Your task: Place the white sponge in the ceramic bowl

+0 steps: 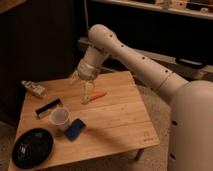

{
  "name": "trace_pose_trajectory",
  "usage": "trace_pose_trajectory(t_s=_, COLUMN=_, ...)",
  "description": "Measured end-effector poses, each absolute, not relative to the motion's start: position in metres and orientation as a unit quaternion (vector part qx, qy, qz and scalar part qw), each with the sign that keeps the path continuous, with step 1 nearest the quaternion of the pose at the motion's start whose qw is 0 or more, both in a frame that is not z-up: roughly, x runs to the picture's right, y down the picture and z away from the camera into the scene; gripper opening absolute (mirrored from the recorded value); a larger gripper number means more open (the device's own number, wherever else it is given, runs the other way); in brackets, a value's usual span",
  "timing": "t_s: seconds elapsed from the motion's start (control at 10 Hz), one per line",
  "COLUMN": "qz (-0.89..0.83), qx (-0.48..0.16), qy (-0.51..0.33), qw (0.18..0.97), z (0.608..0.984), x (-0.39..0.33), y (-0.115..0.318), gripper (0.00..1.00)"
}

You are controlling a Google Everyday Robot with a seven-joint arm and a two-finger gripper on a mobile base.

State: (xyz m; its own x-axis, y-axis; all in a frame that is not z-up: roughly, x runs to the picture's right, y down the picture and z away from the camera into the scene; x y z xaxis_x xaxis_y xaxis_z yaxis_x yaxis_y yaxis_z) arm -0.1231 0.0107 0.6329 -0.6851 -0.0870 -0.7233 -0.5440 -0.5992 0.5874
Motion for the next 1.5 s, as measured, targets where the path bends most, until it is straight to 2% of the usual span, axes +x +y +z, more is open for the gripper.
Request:
trace_pose_trajectory(t_s=0.8, qz=0.815, qx=-0.373, qy=0.422, qw=0.137, z=0.634, x=-0.122, y=0.01, gripper=0.8)
trace_pose_trajectory(t_s=1.1, qz=0.851, qx=-0.384, qy=0.343, qw=0.108, z=0.621, x=-0.12, y=0.008, gripper=0.8)
trace_pose_trajectory(t_s=1.5, qz=0.896, qx=-0.377, qy=0.233, qw=0.029, z=0.602, x=-0.097, y=0.021, gripper=0.8)
